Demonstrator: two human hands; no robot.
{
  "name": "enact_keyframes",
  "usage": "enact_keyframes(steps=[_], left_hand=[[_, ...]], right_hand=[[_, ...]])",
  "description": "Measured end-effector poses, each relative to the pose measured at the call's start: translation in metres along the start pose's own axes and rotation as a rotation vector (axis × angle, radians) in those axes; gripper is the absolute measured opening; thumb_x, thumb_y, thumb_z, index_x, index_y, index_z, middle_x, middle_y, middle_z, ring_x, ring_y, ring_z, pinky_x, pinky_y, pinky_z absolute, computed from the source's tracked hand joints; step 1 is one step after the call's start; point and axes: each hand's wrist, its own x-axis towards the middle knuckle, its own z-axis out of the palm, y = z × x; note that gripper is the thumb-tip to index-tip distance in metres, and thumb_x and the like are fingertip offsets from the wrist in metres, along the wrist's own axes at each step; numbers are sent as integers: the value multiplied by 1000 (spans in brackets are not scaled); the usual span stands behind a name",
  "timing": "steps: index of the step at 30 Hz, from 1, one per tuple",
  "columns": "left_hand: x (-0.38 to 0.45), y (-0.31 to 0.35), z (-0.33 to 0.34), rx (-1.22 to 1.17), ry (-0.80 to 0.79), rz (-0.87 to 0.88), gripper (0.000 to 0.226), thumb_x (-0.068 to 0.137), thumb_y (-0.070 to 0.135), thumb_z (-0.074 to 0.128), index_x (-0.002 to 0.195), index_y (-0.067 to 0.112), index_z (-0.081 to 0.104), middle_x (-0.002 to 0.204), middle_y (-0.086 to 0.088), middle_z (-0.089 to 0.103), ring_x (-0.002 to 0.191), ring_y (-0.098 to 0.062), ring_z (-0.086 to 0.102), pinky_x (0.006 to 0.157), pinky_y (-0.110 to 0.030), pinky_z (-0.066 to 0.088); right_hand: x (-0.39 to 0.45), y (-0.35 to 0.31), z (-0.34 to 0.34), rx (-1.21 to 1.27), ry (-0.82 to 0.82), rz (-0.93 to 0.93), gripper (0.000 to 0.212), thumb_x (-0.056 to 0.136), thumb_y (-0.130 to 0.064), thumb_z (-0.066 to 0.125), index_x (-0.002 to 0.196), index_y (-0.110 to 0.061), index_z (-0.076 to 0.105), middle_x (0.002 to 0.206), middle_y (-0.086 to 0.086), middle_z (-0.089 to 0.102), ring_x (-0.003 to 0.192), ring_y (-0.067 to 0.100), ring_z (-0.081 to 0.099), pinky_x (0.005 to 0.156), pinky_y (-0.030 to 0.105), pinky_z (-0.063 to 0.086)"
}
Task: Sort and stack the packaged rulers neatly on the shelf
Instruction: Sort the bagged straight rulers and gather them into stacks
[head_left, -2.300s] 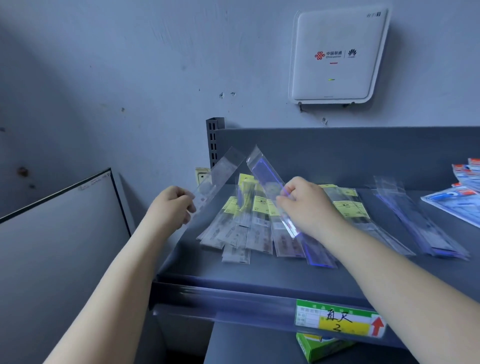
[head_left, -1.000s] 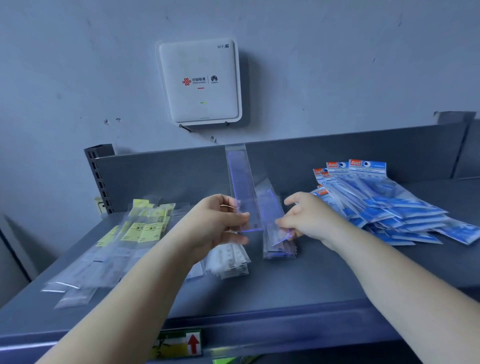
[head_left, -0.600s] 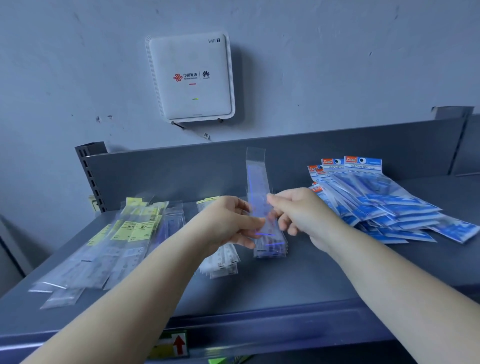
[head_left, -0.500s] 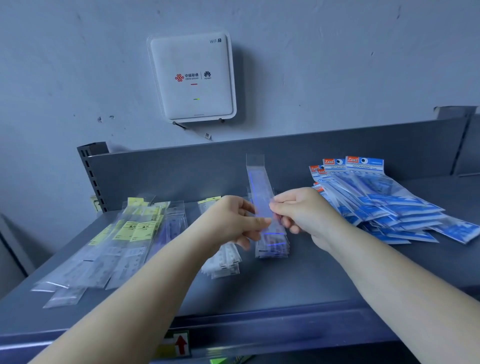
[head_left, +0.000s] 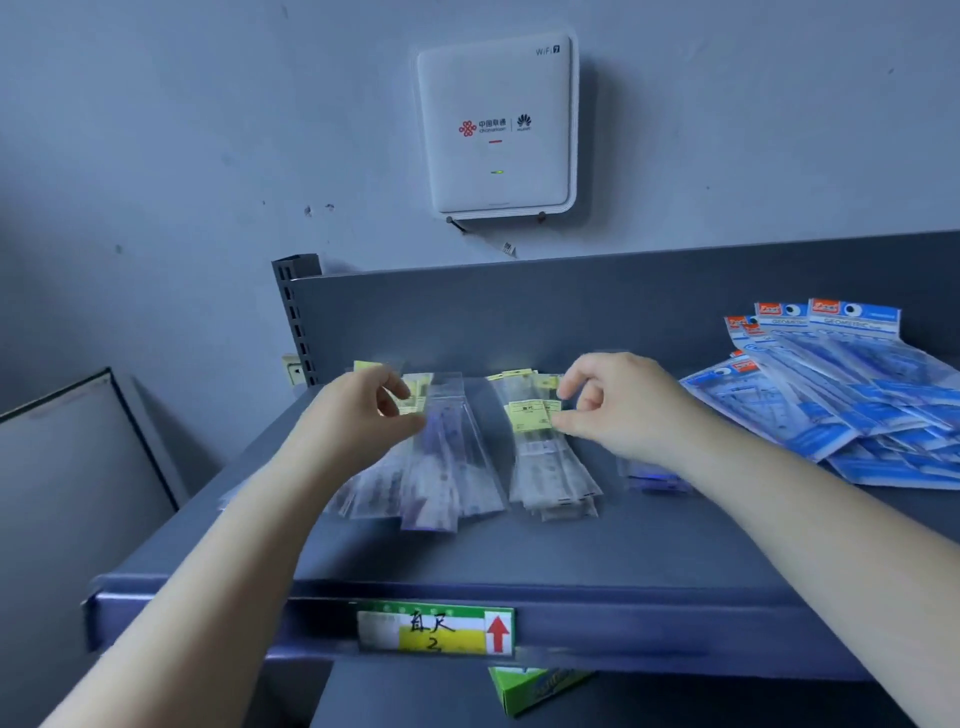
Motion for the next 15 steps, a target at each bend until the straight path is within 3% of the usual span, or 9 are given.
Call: enact_keyframes(steps=[3,5,9,10,12,13,15], left_hand=[[-5,-29,-11,73,-28,-89,28,82,31,67,104,17,56,90,3,55,76,-15,51,63,-28,37],[-7,-44,-16,122,-45,-125,36,83,35,66,111,15,55,96,3,53,84,-16,50,71,-26,35],[-9,-66,-19,129,-75,-189,51,80,42,68,119,14,53,107,0,54,86,-16,49,73,-26,37],[-9,-69,-20,105,-80,-208,53,79,44,68,120,14,52,107,0,55,83,-17,50,69,-27,38],[-8,-73,-20,52,-80,-228,56,78,46,69,121,13,52,97,1,54,74,-17,51,61,-27,37],[-7,-76,-20,24,-78,-233,56,78,45,69,121,12,52,92,2,54,70,-16,50,58,-27,36],[-7,-77,-19,-27,-74,-235,54,79,42,69,121,12,54,87,1,56,67,-15,51,53,-24,36]], right_hand=[[4,-31,21,25,-117,-8,18,80,-33,68,90,-22,58,78,-10,54,80,11,50,63,24,39],[7,-49,35,15,-165,-17,24,80,-36,68,94,-17,60,89,-4,58,86,16,54,72,27,44],[14,-83,59,-94,-251,-12,55,82,-40,64,117,2,60,117,17,63,108,31,59,89,40,50],[16,-91,66,-128,-282,-9,56,83,-44,63,114,2,61,114,16,64,103,31,61,86,38,51],[21,-102,76,-200,-331,4,48,83,-51,60,87,-3,61,88,7,60,78,22,57,64,31,47],[23,-108,81,-239,-343,18,48,83,-54,59,72,-7,51,75,4,51,65,17,49,53,29,39],[26,-113,84,-298,-360,46,53,82,-58,57,63,-12,37,66,0,39,56,12,38,46,26,27]])
